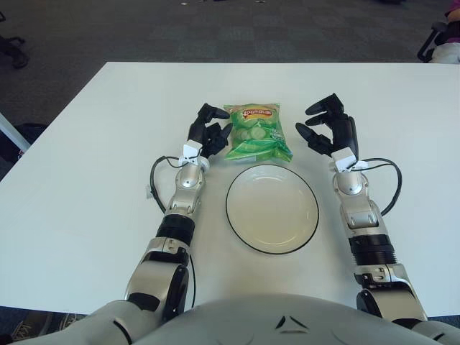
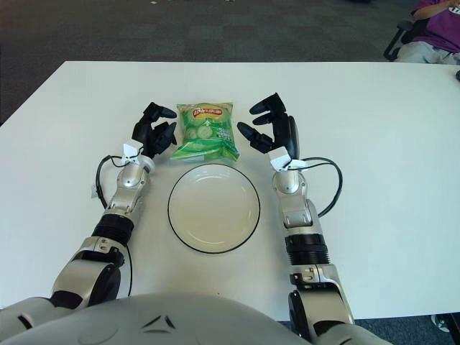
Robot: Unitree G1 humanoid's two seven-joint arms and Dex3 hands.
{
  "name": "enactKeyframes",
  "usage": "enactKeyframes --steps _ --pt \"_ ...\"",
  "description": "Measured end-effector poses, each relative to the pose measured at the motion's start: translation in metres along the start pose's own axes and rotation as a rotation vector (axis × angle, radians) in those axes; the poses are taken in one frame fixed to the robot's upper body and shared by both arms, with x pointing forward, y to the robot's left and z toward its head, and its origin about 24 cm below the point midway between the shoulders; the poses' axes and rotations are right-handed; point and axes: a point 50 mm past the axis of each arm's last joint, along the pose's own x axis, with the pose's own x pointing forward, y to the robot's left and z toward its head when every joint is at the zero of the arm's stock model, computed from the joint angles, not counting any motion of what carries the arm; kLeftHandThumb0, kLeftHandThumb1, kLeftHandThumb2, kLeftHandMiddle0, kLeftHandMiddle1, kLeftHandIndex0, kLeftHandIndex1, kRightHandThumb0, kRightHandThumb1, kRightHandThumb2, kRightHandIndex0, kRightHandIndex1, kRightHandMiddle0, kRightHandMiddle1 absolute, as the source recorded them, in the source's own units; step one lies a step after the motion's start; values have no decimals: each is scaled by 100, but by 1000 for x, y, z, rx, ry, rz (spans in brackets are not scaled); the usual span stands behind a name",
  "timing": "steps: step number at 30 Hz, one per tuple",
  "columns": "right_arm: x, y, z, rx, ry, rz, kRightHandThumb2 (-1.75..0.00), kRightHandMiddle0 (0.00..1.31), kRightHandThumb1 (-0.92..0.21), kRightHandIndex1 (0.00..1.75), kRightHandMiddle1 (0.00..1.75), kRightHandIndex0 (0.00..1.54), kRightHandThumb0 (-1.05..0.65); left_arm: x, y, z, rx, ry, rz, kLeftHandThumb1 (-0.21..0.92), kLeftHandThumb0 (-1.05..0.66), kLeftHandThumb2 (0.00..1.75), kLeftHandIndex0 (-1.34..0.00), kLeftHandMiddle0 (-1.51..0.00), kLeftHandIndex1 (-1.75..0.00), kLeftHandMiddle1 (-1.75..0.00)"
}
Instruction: Put the snack into the plate.
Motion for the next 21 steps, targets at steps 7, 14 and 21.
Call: enactKeyframes --steps 7,14,21 --pt "8 5 9 -95 -55 63 -29 34 -92 26 108 50 -45 -1 -1 0 -1 0 6 92 -36 27 -47 -95 -147 -175" --pt "18 6 18 -154 -175 146 -24 35 -92 3 39 41 -52 -1 -2 0 0 -1 7 92 -36 27 -47 -95 -147 -175" --pt "25 5 19 -230 -197 278 -25 33 -92 0 17 32 -57 -1 -2 0 -1 -1 12 92 -36 27 -47 -96 -147 -175"
